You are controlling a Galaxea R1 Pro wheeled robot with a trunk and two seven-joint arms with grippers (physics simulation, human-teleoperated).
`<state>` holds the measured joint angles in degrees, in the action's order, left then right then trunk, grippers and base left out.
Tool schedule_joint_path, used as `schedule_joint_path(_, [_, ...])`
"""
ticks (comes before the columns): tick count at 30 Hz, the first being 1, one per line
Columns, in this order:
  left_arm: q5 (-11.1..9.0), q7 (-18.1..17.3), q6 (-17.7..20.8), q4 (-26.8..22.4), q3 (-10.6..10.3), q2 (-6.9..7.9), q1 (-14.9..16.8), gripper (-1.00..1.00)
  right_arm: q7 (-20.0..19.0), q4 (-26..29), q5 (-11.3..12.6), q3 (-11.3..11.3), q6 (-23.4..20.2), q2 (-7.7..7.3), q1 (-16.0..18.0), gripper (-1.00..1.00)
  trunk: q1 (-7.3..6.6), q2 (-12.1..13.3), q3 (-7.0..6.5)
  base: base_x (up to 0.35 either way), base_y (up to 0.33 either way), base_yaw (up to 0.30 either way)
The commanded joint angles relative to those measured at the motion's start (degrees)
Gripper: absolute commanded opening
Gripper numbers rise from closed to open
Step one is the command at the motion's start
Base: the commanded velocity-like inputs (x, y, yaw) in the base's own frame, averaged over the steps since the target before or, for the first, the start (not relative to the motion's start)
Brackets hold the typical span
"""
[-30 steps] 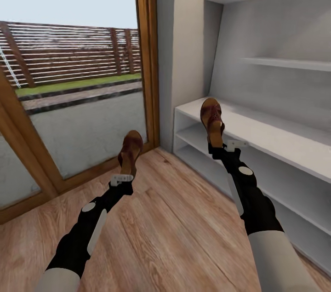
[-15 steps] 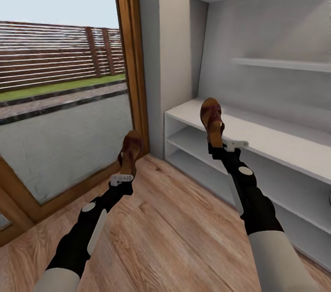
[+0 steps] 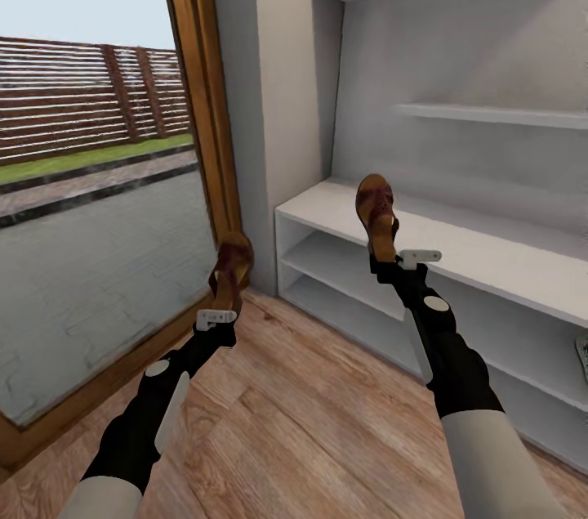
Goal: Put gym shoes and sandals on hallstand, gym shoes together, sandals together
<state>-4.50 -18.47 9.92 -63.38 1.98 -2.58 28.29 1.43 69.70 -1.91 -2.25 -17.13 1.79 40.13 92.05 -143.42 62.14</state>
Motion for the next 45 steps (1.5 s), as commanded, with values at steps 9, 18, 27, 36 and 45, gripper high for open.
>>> schedule_joint_path(9, [-0.51, -0.51, 0.52, -0.08, 0.22, -0.05, 0.01, -1.0, 0.07, 0.09, -0.04, -0.04, -0.36, 0.05, 0.06, -1.0, 0.01, -0.02, 0.05, 0.184, 0.283, -0.252])
schedule_joint_path(18, [-0.51, -0.51, 0.54, -0.11, 0.17, -0.05, 0.01, -1.0, 0.07, 0.09, -0.03, -0.05, -0.36, 0.05, 0.08, -1.0, 0.01, -0.02, 0.05, 0.116, 0.304, -0.253])
schedule_joint_path(27, [-0.51, -0.51, 0.46, -0.09, 0.04, -0.09, 0.01, -1.0, 0.07, 0.05, -0.02, -0.04, -0.36, 0.05, 0.09, -1.0, 0.01, -0.02, 0.05, 0.006, 0.181, -0.253])
schedule_joint_path(36, [-0.51, -0.51, 0.45, -0.09, 0.04, -0.14, 0.01, -1.0, 0.07, 0.08, -0.02, -0.1, -0.36, 0.05, 0.07, -1.0, 0.01, -0.02, 0.05, 0.0, 0.008, -0.253])
schedule_joint_path(45, [-0.44, -0.51, 0.45, -0.13, 0.02, -0.14, 0.01, -1.0, 0.07, 0.09, -0.02, -0.05, -0.36, 0.05, 0.08, -1.0, 0.01, -0.02, 0.05, 0.0, 0.0, -0.252])
